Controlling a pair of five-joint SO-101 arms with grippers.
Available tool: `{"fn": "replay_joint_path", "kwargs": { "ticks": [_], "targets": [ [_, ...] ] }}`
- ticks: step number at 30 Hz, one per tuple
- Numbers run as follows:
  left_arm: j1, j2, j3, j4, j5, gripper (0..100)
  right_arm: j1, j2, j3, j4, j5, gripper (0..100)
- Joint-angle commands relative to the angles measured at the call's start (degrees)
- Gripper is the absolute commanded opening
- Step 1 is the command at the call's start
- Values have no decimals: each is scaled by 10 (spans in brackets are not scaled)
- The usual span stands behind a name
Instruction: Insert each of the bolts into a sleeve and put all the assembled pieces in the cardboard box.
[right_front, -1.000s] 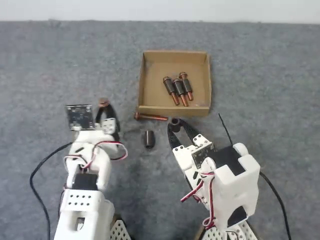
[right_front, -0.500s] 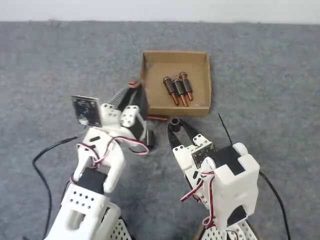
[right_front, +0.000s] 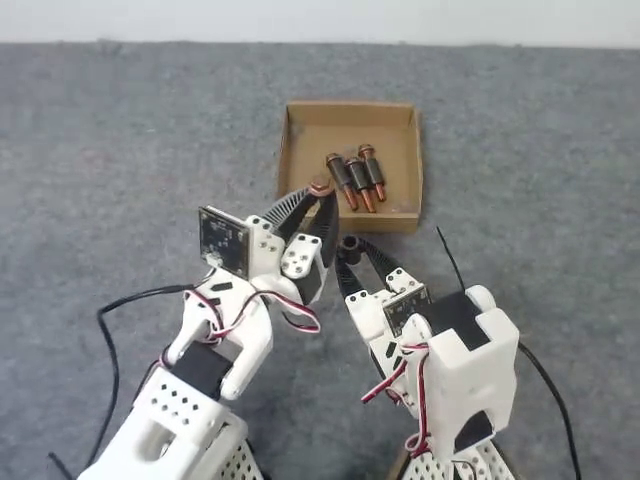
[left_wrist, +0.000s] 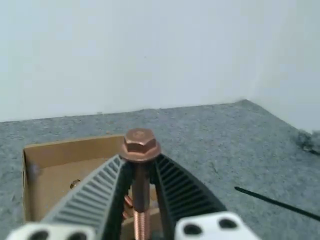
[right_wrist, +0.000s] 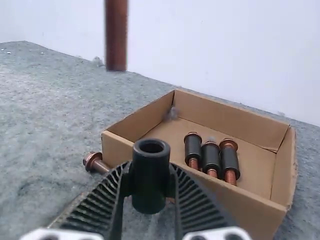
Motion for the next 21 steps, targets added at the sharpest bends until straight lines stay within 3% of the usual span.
{"fn": "replay_joint_path", "kwargs": {
  "ticks": [1, 6, 12, 21],
  "targets": [
    [7, -14, 0, -62, -5, 11, -6, -27, 16, -17, 3, 6],
    [8, 3, 15, -89, -4, 11, -6, -27, 16, -17, 3, 6],
    [8, 132, -6, -164, 38, 11, -6, -28, 16, -17, 3, 6],
    [11, 200, -31, -167, 40, 11, -6, -28, 16, -17, 3, 6]
  ]
}}
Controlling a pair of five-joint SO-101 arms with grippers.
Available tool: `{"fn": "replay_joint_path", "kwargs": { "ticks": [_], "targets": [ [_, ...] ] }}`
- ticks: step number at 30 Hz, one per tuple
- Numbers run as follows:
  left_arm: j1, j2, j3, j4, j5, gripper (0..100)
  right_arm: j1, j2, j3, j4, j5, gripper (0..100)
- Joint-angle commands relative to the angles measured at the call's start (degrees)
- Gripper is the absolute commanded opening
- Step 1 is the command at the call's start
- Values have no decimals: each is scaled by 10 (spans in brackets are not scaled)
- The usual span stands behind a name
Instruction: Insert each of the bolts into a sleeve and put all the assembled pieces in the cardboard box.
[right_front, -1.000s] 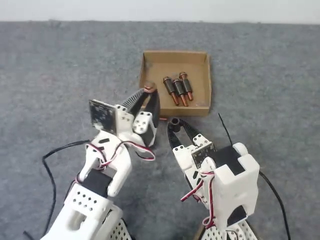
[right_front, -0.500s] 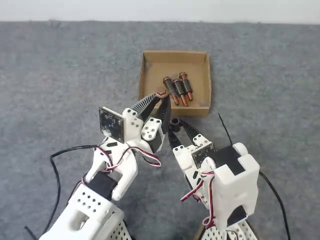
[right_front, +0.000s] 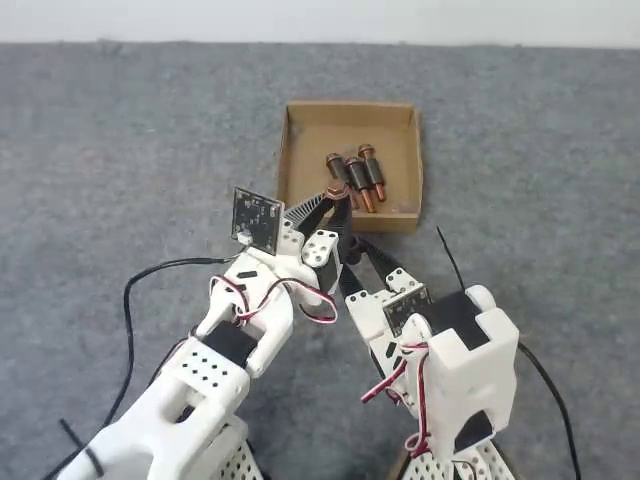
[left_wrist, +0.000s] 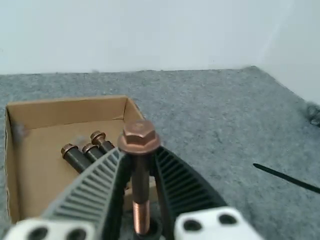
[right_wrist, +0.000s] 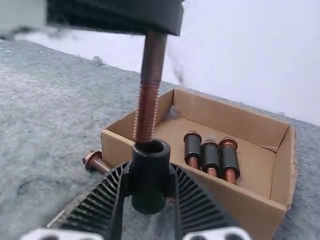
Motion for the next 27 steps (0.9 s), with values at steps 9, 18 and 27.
{"fn": "replay_joint_path", "kwargs": {
  "ticks": [9, 18, 27],
  "targets": [
    [4, 0, -38, -20, 9, 11, -5, -25, 14, -17, 2, 6],
    [4, 0, -38, -20, 9, 11, -1, -22, 5, -17, 2, 6],
    [4, 0, -42, -20, 9, 11, -1, -22, 5, -17, 2, 6]
  ]
}}
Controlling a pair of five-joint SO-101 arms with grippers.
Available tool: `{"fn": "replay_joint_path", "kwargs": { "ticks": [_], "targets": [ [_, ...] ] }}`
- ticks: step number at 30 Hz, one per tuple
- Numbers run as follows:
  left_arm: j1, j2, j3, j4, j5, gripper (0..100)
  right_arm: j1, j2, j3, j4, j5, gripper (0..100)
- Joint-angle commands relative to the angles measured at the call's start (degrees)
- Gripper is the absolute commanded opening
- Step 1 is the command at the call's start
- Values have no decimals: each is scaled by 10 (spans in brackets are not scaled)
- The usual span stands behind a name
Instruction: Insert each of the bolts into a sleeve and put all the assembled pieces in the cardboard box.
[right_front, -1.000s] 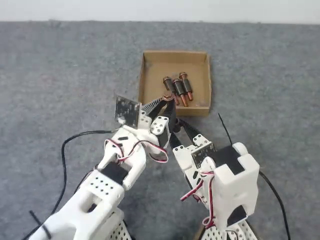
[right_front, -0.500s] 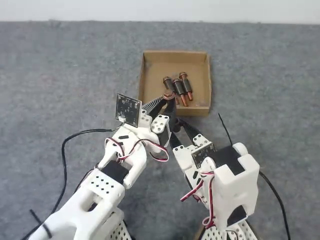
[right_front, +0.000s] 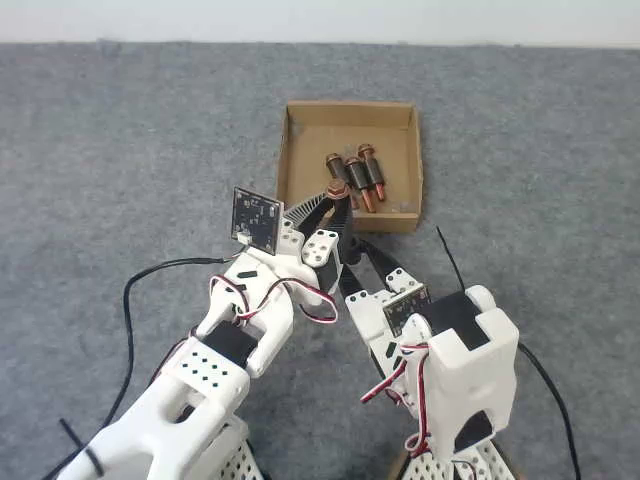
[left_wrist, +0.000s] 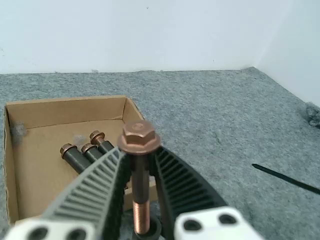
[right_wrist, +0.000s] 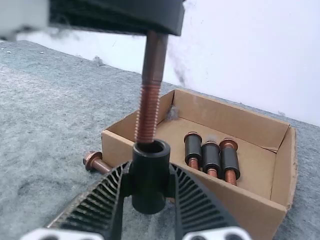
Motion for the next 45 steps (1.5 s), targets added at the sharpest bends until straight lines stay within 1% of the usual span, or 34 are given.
{"fn": "replay_joint_path", "kwargs": {
  "ticks": [1, 18, 22, 27, 45],
  "targets": [
    [4, 0, -41, -20, 4, 11, -1, -22, 6, -17, 2, 6],
    [11, 5, -57, -20, 4, 11, 0, -27, 11, -18, 2, 6],
    [16, 5, -57, -20, 4, 11, 14, -29, 13, -18, 1, 6],
    [18, 5, -57, -20, 4, 11, 14, -29, 13, -19, 1, 6],
    [35, 5, -3, -18, 5, 11, 23, -72, 28, -17, 1, 6]
  ]
}}
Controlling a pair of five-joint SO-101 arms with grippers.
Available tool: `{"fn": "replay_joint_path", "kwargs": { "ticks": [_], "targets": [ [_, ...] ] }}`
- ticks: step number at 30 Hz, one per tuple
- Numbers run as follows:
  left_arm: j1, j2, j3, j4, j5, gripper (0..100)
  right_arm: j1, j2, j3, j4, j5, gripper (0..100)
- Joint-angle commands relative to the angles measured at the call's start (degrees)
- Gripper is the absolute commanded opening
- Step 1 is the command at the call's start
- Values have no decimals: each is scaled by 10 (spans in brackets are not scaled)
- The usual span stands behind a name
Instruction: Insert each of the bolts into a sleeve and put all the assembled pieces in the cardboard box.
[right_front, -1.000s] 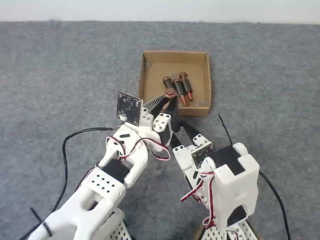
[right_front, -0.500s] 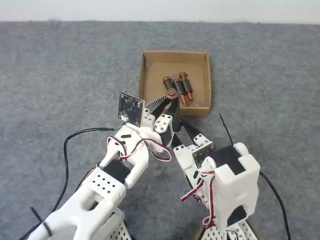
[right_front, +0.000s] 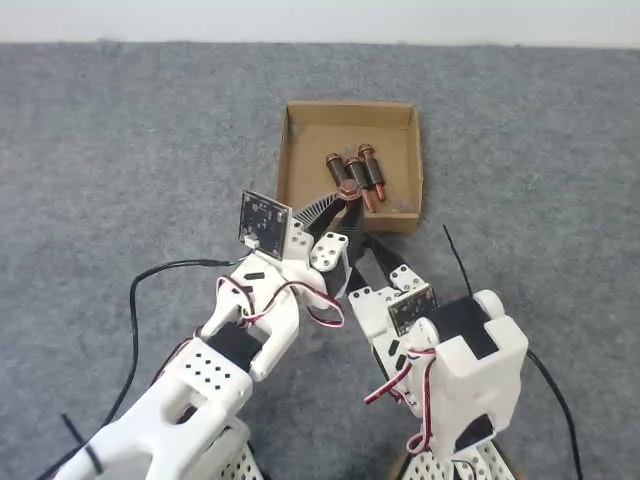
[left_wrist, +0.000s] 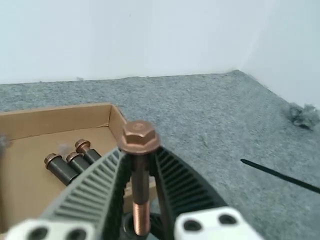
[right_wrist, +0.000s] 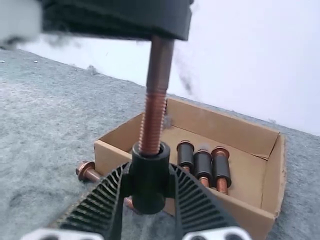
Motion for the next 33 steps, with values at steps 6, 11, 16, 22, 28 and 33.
{"fn": "replay_joint_path", "kwargs": {
  "ticks": [6, 11, 16, 22, 28, 33],
  "targets": [
    [7, 0, 16, -10, 6, 11, 13, -39, 19, -17, 2, 6],
    [13, -1, 44, -10, 5, 11, 13, -39, 19, -17, 2, 6],
    [19, -4, 58, -12, 4, 11, 15, -39, 19, -17, 2, 6],
    [21, -1, 60, -12, 4, 11, 25, -40, 16, -17, 2, 6],
    [19, -2, 65, -12, 4, 12, 25, -40, 16, -17, 2, 6],
    [18, -4, 65, -12, 4, 22, 25, -39, 15, -17, 2, 6]
  ]
}}
